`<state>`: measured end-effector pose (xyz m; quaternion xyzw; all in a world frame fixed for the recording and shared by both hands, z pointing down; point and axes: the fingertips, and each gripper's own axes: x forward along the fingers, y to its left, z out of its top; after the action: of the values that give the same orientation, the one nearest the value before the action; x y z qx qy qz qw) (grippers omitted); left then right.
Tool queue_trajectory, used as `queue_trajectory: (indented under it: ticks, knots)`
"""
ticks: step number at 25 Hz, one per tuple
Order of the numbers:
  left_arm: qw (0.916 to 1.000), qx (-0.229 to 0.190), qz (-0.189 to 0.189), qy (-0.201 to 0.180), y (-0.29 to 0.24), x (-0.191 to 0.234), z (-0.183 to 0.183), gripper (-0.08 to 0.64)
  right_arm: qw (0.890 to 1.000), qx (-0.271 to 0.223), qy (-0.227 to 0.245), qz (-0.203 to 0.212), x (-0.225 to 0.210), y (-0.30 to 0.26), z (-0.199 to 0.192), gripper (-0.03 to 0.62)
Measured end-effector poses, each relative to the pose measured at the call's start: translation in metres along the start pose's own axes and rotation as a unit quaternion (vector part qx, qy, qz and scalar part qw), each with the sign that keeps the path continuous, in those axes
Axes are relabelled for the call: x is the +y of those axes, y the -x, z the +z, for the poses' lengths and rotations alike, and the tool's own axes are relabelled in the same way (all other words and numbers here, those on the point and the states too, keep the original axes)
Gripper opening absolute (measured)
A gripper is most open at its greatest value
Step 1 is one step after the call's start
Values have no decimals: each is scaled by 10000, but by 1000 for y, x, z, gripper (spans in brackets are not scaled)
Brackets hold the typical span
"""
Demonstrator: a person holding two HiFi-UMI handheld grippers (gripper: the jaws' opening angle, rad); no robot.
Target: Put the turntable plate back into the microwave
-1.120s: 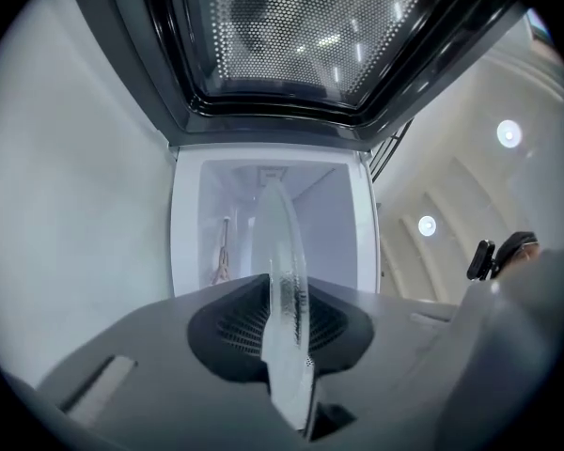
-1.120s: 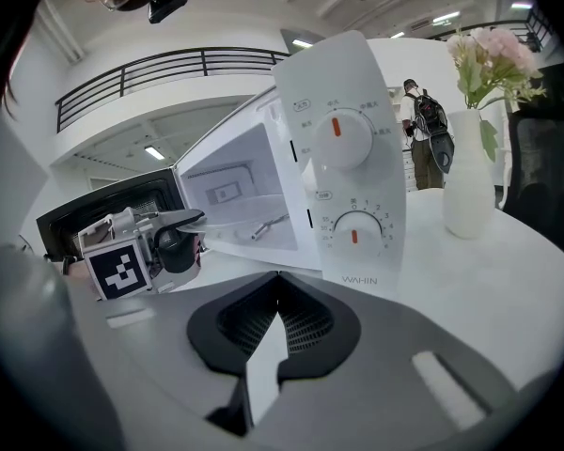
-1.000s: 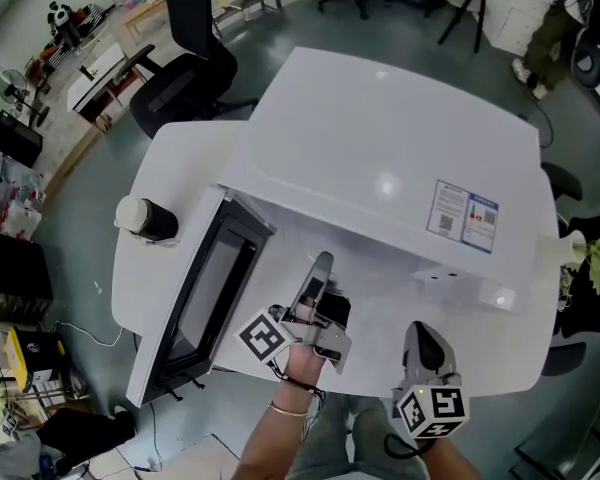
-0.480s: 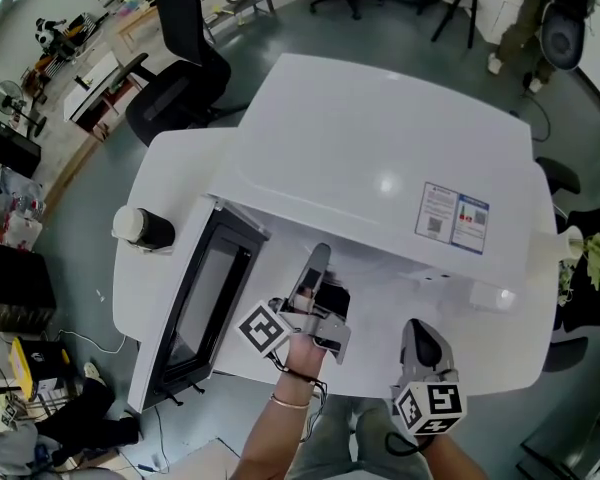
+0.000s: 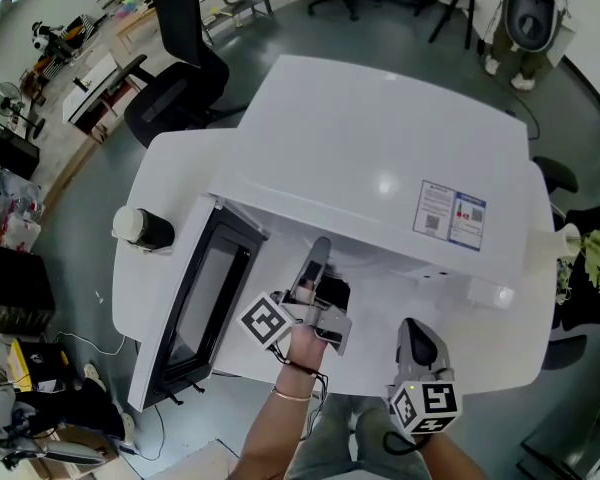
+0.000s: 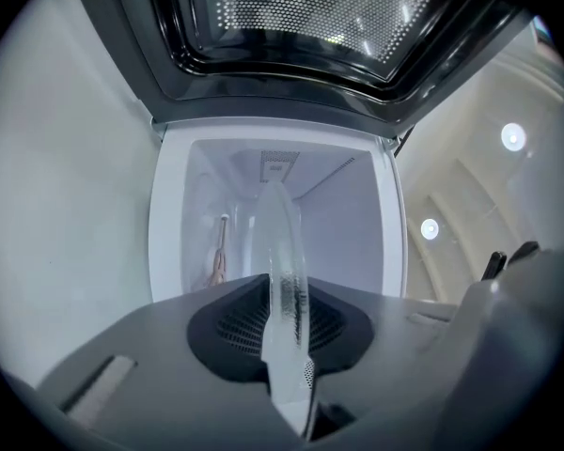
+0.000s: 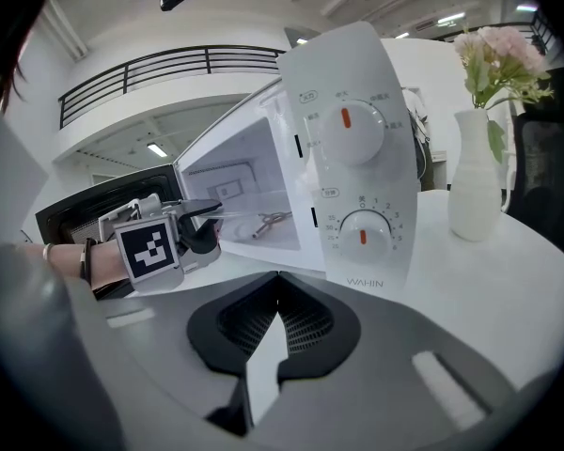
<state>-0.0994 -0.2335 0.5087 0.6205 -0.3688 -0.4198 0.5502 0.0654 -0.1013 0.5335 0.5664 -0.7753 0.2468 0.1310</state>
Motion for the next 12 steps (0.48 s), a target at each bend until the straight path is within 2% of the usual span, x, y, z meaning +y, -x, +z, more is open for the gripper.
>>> queue_trajectory:
  ticks: [12]
  knots:
    - [9999,-9,63,105,-13,5,5,46,10000,52,-15,-21,2,1,-5,11]
